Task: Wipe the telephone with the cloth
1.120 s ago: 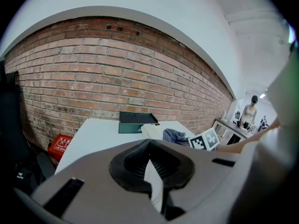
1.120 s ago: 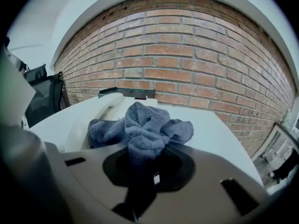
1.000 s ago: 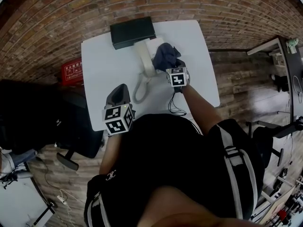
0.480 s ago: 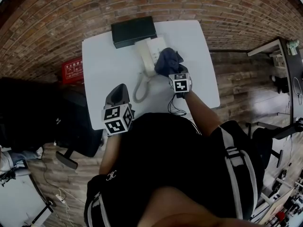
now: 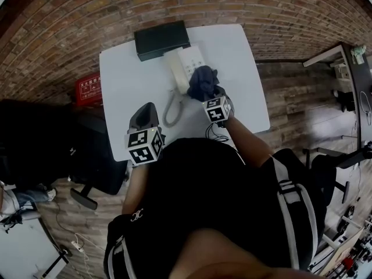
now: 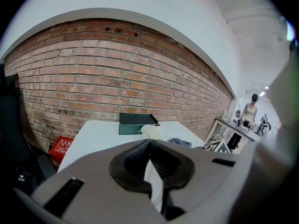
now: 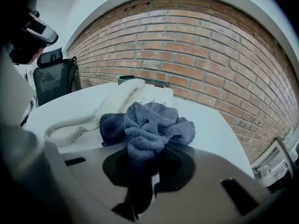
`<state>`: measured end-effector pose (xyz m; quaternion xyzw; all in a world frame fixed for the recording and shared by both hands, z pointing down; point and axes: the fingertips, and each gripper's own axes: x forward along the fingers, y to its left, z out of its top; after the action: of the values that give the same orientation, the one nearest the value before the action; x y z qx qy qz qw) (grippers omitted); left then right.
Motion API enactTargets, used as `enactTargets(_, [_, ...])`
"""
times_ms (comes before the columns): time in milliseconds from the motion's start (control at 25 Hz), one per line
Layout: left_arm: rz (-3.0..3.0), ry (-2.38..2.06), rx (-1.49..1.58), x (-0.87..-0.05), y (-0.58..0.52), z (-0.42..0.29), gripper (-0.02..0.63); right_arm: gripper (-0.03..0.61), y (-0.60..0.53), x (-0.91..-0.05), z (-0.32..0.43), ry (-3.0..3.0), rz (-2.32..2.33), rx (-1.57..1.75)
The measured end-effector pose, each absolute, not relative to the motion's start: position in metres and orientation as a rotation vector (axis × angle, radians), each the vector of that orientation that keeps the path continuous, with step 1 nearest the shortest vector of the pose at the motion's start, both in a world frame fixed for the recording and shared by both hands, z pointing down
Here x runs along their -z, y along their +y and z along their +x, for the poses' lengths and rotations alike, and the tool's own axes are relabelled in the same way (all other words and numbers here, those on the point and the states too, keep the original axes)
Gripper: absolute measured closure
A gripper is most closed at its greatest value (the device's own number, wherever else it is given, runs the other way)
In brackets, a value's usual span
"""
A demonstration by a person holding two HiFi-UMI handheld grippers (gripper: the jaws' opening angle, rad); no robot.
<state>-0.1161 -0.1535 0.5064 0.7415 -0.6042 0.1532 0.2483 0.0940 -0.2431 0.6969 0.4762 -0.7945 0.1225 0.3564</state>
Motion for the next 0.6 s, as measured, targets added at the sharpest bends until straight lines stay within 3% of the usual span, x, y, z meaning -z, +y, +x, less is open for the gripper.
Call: enactTargets(600, [2.011,-1.629,-0.429,-0.511,-0.153,-0.115,0.614,0.538,-0.241,-0.695,0.067,-2.109,1.149,-0.255])
